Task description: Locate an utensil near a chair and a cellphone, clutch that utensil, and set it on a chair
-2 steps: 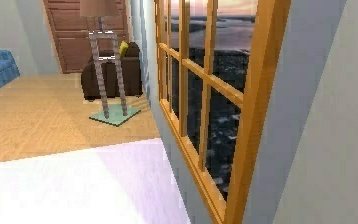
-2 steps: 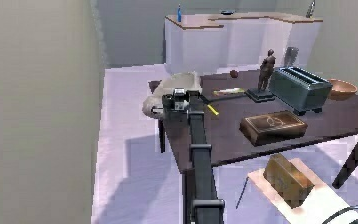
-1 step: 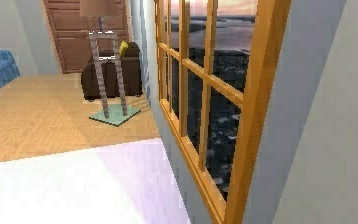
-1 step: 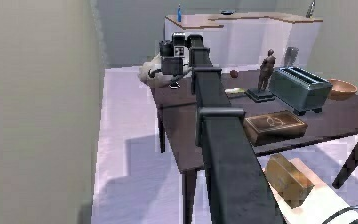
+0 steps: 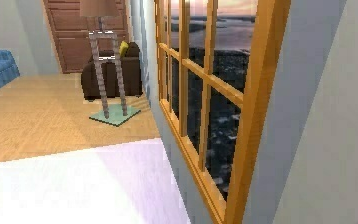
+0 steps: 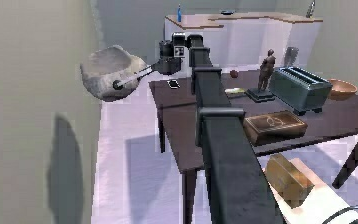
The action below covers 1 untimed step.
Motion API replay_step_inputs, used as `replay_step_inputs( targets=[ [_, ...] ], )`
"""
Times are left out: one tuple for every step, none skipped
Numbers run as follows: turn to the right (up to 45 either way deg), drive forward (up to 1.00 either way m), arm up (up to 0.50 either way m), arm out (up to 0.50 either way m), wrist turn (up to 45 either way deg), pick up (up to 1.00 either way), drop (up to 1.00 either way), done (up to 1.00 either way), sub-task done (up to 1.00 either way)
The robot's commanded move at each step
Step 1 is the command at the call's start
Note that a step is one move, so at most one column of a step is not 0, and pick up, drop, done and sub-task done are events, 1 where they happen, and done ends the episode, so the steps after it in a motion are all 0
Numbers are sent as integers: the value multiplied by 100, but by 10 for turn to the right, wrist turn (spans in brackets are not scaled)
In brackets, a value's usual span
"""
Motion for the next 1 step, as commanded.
replay_step_inputs(
  targets=[
    [0, 0, 0, 0, -450, 0, 0, 0, 0]
  ],
)
